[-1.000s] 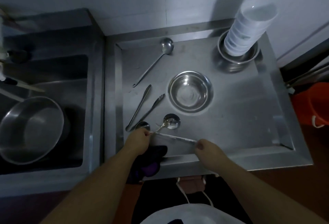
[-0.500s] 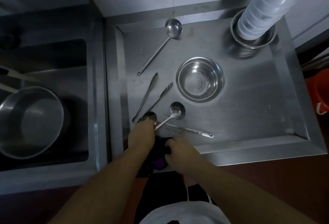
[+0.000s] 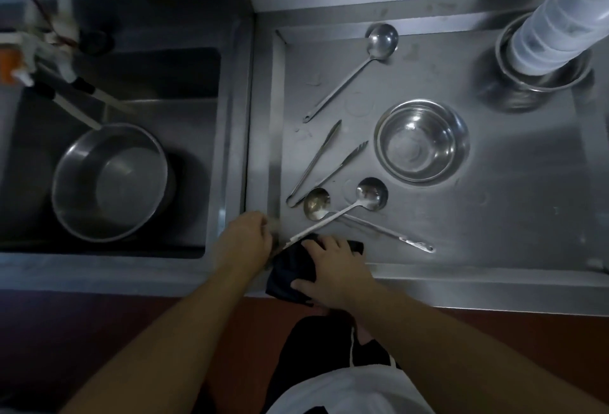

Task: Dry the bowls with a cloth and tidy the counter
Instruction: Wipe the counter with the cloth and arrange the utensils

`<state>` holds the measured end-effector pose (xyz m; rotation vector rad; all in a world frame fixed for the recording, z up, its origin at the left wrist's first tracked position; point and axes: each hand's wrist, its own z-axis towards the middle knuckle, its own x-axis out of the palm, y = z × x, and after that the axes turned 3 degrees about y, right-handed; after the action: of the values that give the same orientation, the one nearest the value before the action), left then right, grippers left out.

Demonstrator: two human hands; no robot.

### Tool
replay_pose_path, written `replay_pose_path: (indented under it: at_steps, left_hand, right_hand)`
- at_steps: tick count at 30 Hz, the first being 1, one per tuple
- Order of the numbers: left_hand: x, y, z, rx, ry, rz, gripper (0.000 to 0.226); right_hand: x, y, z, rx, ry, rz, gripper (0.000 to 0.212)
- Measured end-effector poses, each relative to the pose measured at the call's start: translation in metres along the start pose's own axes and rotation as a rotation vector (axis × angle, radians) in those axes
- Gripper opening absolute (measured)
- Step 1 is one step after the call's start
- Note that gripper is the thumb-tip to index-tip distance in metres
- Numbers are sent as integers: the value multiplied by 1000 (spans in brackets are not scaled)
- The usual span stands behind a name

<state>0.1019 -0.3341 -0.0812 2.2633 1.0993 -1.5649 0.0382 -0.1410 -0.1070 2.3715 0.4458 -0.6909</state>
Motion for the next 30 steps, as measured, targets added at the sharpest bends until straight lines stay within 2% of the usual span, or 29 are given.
replay_pose_path:
  at_steps: [2,4,8,10,18,24,30]
  left_hand:
    - [-3,9,-8,-22,5,0,9]
    - [-4,14,-16,-37,7,3,8]
    - [-2,17,-26,-67,16,-15,14]
    - [1,16,-27,-70,19,-18,14]
    - [-7,-14,-11,62,-15,-18,23]
    - [-15,-66,15,188,20,-6,17]
    - [-12,-139,36,316,22,-45,22]
  right_hand:
    - [7,6,4,20,110,-67,99]
    - [13,9,5,28,171,-156,95]
    - [17,11,2,-34,119,-326,51]
    - [9,11,2,-87,122,-325,38]
    - [-30,-3,-13,-118,242,-238,43]
    - [-56,-59,-54,-15,131,-72,49]
    - [-81,-146,-102,272,-129,153,52]
